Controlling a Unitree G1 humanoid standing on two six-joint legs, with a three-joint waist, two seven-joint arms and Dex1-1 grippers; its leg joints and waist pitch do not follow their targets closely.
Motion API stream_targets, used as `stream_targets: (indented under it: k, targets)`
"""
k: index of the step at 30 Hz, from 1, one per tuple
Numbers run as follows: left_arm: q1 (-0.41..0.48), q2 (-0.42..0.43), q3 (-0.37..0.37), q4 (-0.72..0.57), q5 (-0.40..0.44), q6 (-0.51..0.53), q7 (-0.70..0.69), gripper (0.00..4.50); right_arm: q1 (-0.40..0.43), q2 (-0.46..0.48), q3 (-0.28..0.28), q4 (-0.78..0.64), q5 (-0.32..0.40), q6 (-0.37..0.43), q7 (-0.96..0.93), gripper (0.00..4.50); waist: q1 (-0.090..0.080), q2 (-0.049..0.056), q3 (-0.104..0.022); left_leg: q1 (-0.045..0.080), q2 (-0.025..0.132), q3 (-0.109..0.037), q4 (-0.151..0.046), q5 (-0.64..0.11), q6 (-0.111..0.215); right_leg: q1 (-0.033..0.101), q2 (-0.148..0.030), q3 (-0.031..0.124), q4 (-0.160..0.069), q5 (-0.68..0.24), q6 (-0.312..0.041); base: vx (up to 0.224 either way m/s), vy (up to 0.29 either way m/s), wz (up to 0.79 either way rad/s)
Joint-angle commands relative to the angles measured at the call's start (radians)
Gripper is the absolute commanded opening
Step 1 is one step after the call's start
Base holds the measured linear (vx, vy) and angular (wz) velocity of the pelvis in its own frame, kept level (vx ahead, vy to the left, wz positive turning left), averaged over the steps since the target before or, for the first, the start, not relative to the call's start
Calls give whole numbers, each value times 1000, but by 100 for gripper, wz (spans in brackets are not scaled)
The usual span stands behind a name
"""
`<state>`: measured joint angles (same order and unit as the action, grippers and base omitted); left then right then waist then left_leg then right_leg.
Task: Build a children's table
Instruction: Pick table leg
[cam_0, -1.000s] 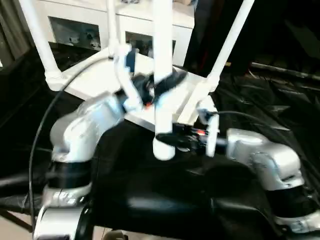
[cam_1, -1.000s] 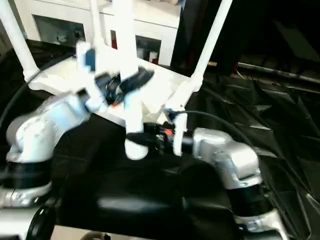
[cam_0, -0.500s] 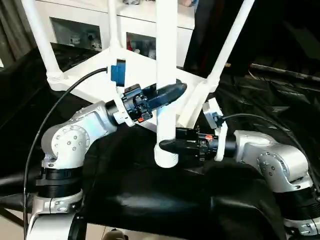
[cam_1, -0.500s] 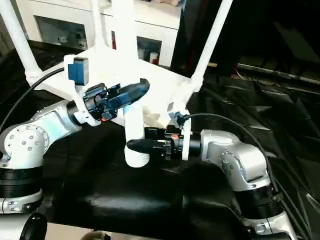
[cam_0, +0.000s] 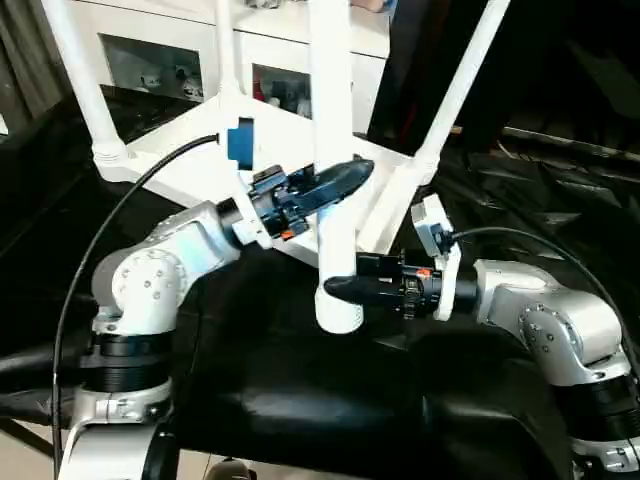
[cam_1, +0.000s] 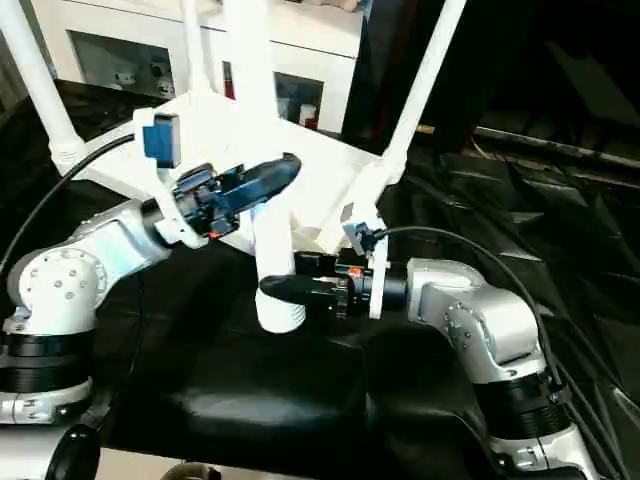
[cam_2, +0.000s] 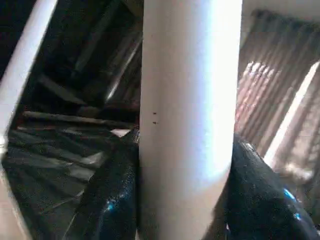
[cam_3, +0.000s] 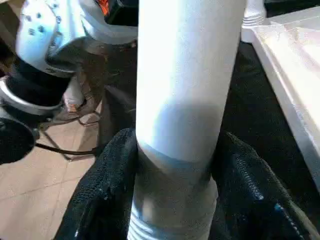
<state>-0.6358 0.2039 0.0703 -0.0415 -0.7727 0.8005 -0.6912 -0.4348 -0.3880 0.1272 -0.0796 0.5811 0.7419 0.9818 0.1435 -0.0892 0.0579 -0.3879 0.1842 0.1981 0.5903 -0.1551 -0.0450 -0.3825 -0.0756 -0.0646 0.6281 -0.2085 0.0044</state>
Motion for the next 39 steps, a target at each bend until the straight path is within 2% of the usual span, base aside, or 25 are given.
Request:
stream_targets:
  k: [1,3,4,6,7,8,10,11,12,15,16,18,20,21,23,24,29,31,34,36,39]
  targets:
    - [-29,16,-11,25,127,-38,128,188,-14,2,5,-24,-12,-11,-12,261,-5,2,-62,33,55,-29,-74,-237,-76,29,-77,51,-84,-229,-123,0,0,0]
    - [-35,24,-35,17,169,-50,154,187,-20,6,14,-24,-46,-34,-44,263,-5,4,-62,31,56,-31,-74,-230,-83,29,-78,51,-84,-236,-109,0,0,0]
    - [-41,11,-45,-4,193,-49,202,186,-47,46,22,9,-103,-27,-154,283,-9,0,-62,29,54,-31,-74,-216,-86,29,-76,52,-81,-229,-100,0,0,0]
    - [-42,-3,-44,-20,197,-45,230,186,-62,79,18,31,-122,-7,-222,293,-18,2,-65,25,52,-33,-74,-201,-89,33,-79,49,-78,-228,-99,0,0,0]
    - [-41,-13,-42,-31,194,-37,246,186,-69,101,15,44,-133,4,-263,293,-19,-5,-65,27,53,-31,-72,-197,-89,31,-78,49,-79,-226,-102,0,0,0]
    - [-40,-19,-42,-41,192,-32,254,186,-72,116,14,51,-137,1,-281,293,-22,1,-65,31,53,-29,-71,-198,-91,26,-77,49,-77,-215,-117,0,0,0]
    - [-38,-33,-46,-60,192,-27,281,186,-82,164,2,73,-137,4,-337,293,-25,3,-66,32,54,-29,-72,-204,-98,26,-75,48,-75,-184,-131,0,0,0]
    - [-37,-35,-47,-64,192,-26,283,186,-84,172,0,77,-137,5,-346,293,-25,3,-66,34,55,-28,-71,-205,-97,24,-74,48,-75,-173,-133,0,0,0]
    - [-35,-39,-50,-70,193,-27,288,186,-91,193,-6,90,-135,6,-371,293,-26,-10,-67,31,54,-27,-71,-196,-93,29,-72,47,-73,-150,-130,0,0,0]
    - [-31,-46,-49,-72,204,-31,306,186,-99,228,-19,99,-132,20,-395,293,-28,-4,-65,29,52,-28,-74,-200,-95,29,-73,48,-74,-161,-114,0,0,0]
    - [-30,-49,-47,-73,207,-31,311,186,-100,233,-19,99,-130,28,-398,293,-30,-5,-64,30,53,-28,-74,-205,-97,28,-73,48,-74,-166,-110,0,0,0]
    - [-32,-47,-43,-68,209,-31,315,186,-103,235,-16,98,-127,42,-395,259,-29,-7,-63,31,53,-28,-74,-212,-101,28,-73,49,-76,-180,-99,0,0,0]
    - [-32,-46,-39,-67,210,-30,320,186,-105,234,-16,99,-120,53,-399,259,-28,-5,-64,31,53,-30,-75,-212,-104,28,-73,49,-75,-178,-92,0,0,0]
    - [-32,-45,-39,-66,212,-29,325,186,-105,229,-13,97,-118,53,-395,239,-29,-6,-64,30,53,-29,-75,-213,-105,28,-73,49,-76,-176,-90,0,0,0]
    - [-32,-41,-42,-63,222,-31,331,186,-105,218,-10,95,-113,54,-385,239,-28,-3,-63,31,53,-30,-75,-220,-109,27,-74,49,-76,-181,-86,0,0,0]
    - [-32,-38,-45,-61,228,-33,334,186,-105,213,-9,94,-110,55,-380,225,-28,-5,-63,31,53,-30,-75,-221,-110,27,-73,49,-77,-180,-83,0,0,0]
    - [-34,-29,-54,-46,249,-53,325,186,-96,180,-2,72,-90,55,-304,195,-26,-5,-64,30,52,-29,-74,-213,-107,29,-73,49,-76,-165,-87,0,0,0]
    - [-34,-24,-55,-49,244,-55,312,242,-91,169,-1,59,-73,58,-271,193,-27,-6,-64,30,52,-29,-72,-210,-104,30,-73,49,-76,-159,-92,0,0,0]
    - [-21,-22,16,-74,38,38,162,258,-58,102,6,-2,3,65,-110,191,-20,-8,-65,28,50,-26,-67,-187,-83,36,-74,49,-71,-132,-117,0,0,0]
    - [-7,-2,16,-79,11,36,93,282,-44,72,10,-21,31,66,-50,190,-19,-9,-64,28,51,-26,-69,-179,-71,35,-72,48,-72,-124,-126,0,0,0]
    - [4,12,26,-72,-21,38,34,303,-32,41,10,-36,54,69,9,190,-21,-7,-63,29,52,-26,-70,-195,-71,32,-73,47,-73,-143,-137,0,0,0]
